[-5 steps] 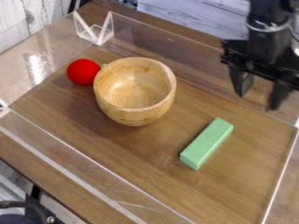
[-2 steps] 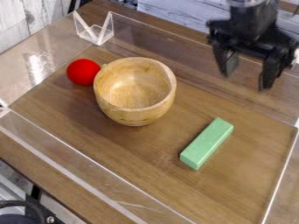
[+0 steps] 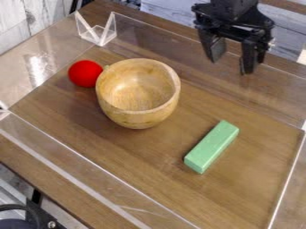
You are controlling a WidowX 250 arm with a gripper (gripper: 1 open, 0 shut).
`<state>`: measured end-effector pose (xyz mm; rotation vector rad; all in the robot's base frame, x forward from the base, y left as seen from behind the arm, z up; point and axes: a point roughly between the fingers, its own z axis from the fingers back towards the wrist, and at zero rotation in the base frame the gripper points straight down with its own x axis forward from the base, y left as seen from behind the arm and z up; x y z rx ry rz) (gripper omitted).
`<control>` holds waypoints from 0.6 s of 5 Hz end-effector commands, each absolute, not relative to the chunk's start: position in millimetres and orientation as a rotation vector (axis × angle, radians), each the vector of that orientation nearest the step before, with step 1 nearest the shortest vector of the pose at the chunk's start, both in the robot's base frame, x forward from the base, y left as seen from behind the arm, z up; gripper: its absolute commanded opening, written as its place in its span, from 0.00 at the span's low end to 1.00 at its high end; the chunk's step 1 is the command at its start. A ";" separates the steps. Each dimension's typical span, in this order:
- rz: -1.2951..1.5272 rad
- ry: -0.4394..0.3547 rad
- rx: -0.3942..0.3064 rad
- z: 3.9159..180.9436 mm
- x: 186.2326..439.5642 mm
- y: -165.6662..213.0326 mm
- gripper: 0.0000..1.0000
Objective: Remove the green block from the brown bowl and put it on the table
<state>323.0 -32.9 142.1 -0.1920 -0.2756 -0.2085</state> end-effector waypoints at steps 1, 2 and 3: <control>-0.227 -0.315 -0.188 145.4 329.3 -27.1 1.00; -0.237 -0.296 -0.189 132.0 328.5 -26.3 1.00; -0.213 -0.315 -0.185 122.3 325.6 -37.9 1.00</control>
